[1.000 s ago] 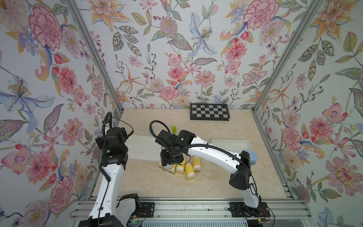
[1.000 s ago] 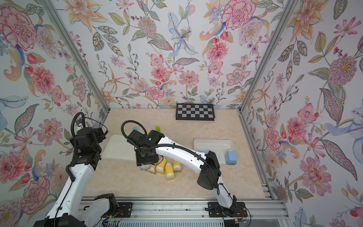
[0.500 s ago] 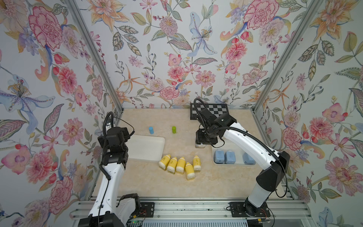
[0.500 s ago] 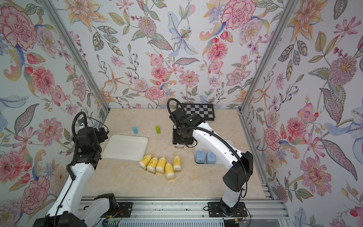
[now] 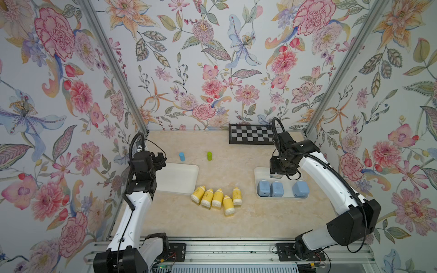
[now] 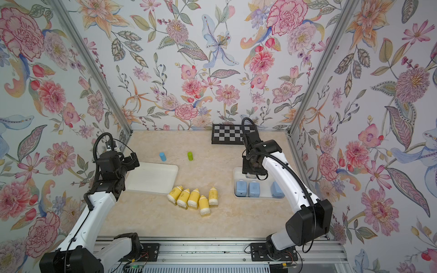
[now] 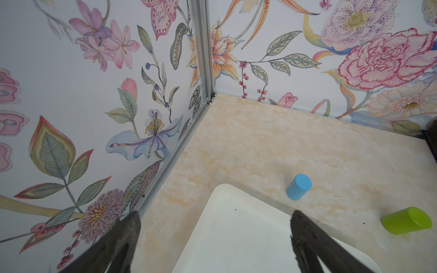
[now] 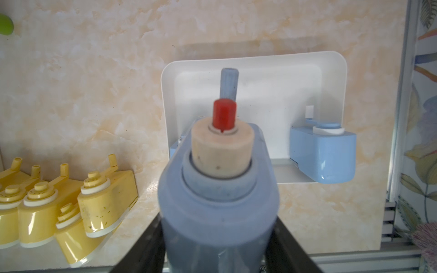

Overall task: Place the pencil sharpeners by color into the storage box
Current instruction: Place the pencil sharpener in the storage box.

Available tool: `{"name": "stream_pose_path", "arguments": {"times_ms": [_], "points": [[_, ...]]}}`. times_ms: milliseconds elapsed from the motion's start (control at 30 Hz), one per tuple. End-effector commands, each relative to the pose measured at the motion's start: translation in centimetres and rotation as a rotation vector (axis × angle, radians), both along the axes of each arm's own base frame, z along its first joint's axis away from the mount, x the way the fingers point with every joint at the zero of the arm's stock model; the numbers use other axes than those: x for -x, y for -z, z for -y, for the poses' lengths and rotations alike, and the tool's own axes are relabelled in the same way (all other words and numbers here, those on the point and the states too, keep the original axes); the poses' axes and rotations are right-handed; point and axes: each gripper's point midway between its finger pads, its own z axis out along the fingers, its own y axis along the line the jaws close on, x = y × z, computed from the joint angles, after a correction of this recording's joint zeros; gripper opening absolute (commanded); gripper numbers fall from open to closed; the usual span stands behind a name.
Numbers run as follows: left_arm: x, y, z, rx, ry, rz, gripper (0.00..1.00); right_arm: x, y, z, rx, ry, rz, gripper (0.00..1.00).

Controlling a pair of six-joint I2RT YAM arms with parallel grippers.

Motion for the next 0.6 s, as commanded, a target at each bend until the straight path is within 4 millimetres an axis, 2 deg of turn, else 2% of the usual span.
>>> {"name": "stream_pose_path", "arguments": {"times_ms": [0,200,400,567], "points": [[-1.2,-2.2,2.0,0.052,0.082,0.055,0.99,0.8,-0.5,2.6,0.052,0.001,0.016,0.44],[-2.0,-3.7,3.6,0.076,0.132,0.101,0.99,2.0,0.1,6.0,0.080,0.056,-0.020,0.44],[-2.9,-3.7,5.5,0.068,0.180,0.088,0.99,3.1,1.8,7.6,0.127,0.068,-0.079,0.44],[-2.9,-2.9,6.2,0.057,0.196,0.077,0.99,3.5,3.3,7.8,0.135,0.053,-0.139,0.44]]}}
